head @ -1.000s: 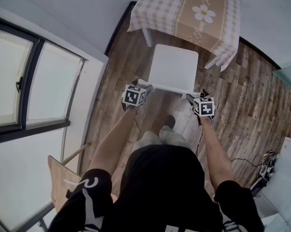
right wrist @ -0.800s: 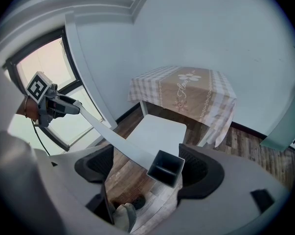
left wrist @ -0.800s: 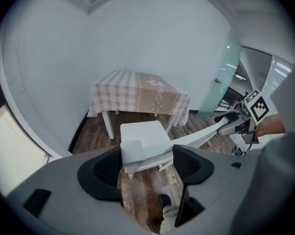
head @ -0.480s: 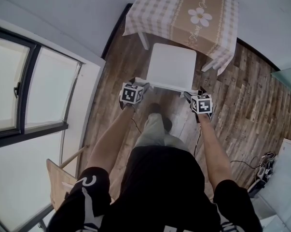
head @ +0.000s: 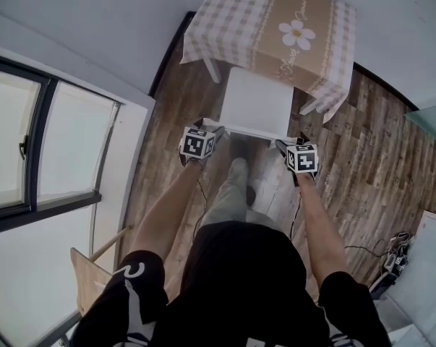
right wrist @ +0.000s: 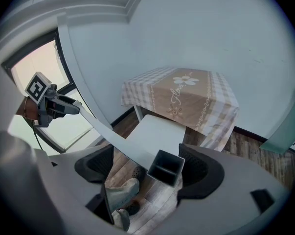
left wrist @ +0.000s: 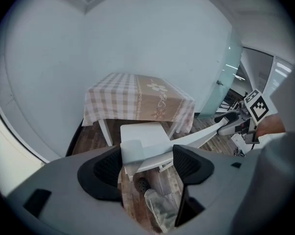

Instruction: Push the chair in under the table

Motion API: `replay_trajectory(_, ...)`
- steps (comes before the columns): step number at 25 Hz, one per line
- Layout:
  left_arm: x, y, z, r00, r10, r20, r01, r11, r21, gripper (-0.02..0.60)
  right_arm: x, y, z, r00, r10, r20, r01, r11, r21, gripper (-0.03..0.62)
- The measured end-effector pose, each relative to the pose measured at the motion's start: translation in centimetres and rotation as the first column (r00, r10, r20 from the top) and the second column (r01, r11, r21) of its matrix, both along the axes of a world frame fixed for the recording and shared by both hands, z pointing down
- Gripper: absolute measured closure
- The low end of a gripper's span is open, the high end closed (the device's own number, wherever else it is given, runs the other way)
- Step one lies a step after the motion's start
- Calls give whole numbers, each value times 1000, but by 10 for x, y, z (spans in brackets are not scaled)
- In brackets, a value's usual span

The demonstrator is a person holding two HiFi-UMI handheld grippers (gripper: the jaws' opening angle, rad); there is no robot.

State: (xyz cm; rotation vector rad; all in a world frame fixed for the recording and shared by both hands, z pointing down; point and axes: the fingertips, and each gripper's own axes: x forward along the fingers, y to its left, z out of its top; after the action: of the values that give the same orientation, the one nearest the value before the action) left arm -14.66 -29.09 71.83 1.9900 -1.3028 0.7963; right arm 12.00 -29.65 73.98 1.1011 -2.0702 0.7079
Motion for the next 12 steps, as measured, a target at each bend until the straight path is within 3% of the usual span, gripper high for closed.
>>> replay_trajectory(12, 0, -68, 1, 999, 37, 0, -37, 999, -12, 239, -1, -57, 2, 1000, 19, 12, -18, 1000, -16, 166)
